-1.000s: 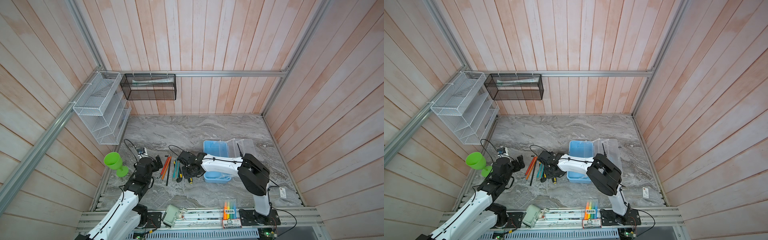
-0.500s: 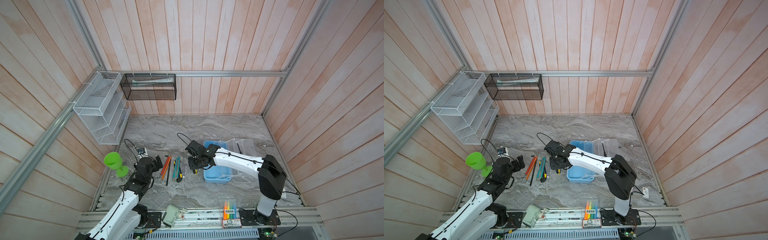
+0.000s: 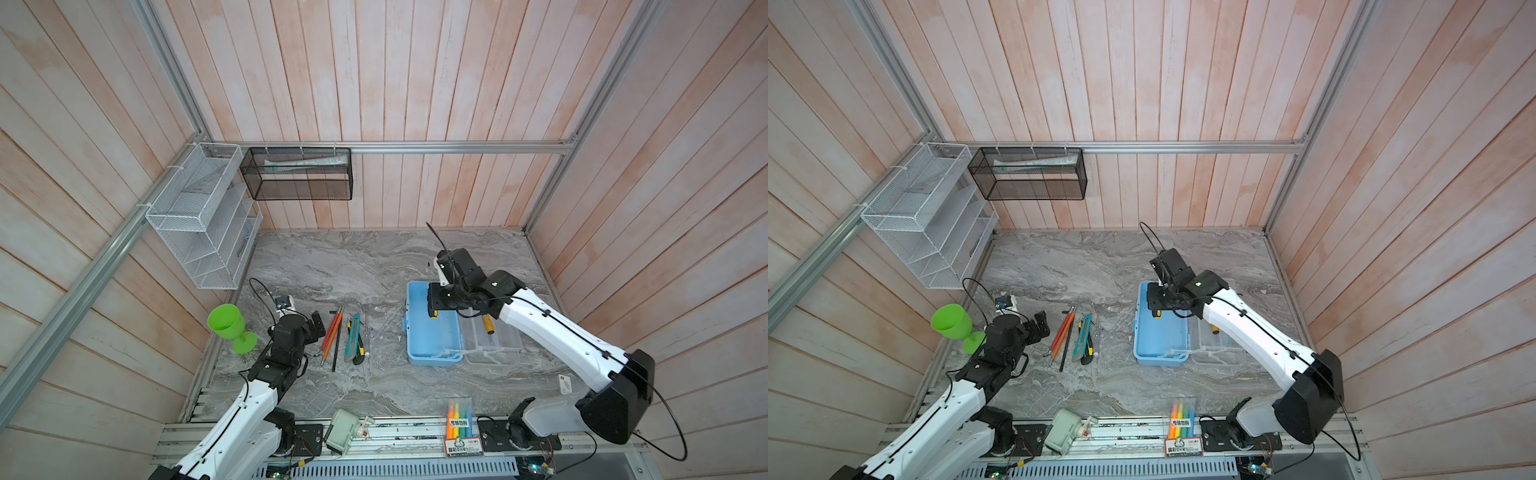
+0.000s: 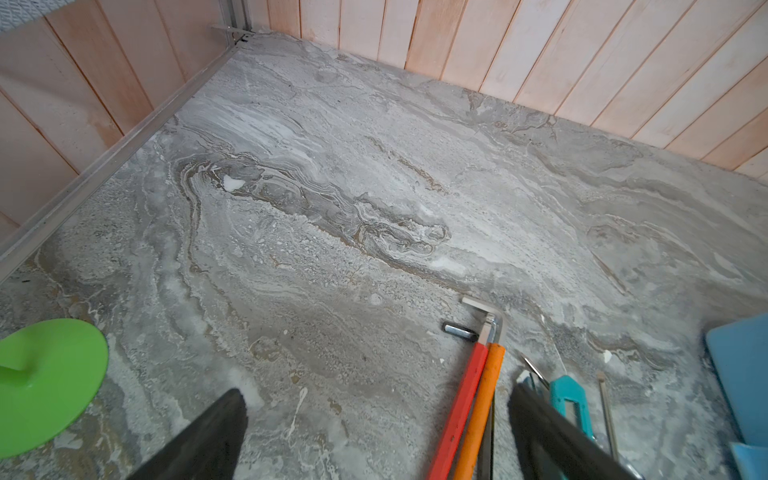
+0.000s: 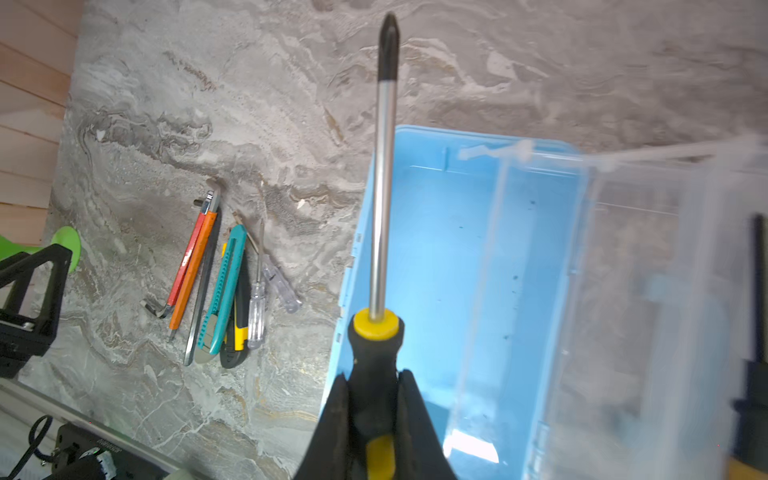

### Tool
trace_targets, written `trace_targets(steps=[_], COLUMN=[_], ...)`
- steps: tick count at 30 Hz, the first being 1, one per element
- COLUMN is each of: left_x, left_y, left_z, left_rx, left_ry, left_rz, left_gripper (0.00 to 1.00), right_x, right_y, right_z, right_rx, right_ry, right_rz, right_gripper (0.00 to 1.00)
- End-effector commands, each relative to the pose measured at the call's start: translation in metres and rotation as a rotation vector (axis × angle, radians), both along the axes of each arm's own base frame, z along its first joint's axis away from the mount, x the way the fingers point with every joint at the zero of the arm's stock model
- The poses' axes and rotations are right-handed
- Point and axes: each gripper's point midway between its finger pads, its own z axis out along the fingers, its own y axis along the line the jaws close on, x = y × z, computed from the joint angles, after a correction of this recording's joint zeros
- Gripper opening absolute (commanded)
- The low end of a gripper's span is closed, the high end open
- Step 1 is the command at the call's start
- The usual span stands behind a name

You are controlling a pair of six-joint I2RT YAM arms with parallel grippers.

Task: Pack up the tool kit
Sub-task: 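Carry the black-and-yellow screwdriver over the box with the right gripper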

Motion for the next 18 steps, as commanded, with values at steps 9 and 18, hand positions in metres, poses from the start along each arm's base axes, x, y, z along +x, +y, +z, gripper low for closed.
trace_targets(steps=[9,18], left_x=[0.009,0.010], left_y=[-0.003,-0.003], left_z=[0.013,0.012], left_rx=[-0.014,-0.012], left_ry=[-0.027,-0.020], left_rz=[-0.007,-0.009], left_gripper=[1.00,1.00], right_x=[-0.018,-0.020], right_y=[-0.113,-0.138], right_z=[-0.018,-0.043], right_rx=[-0.208,-0.296], right_ry=[0.064,0.095], right_rz=[-0.158,-0.191], right_gripper=[0.00,0.00])
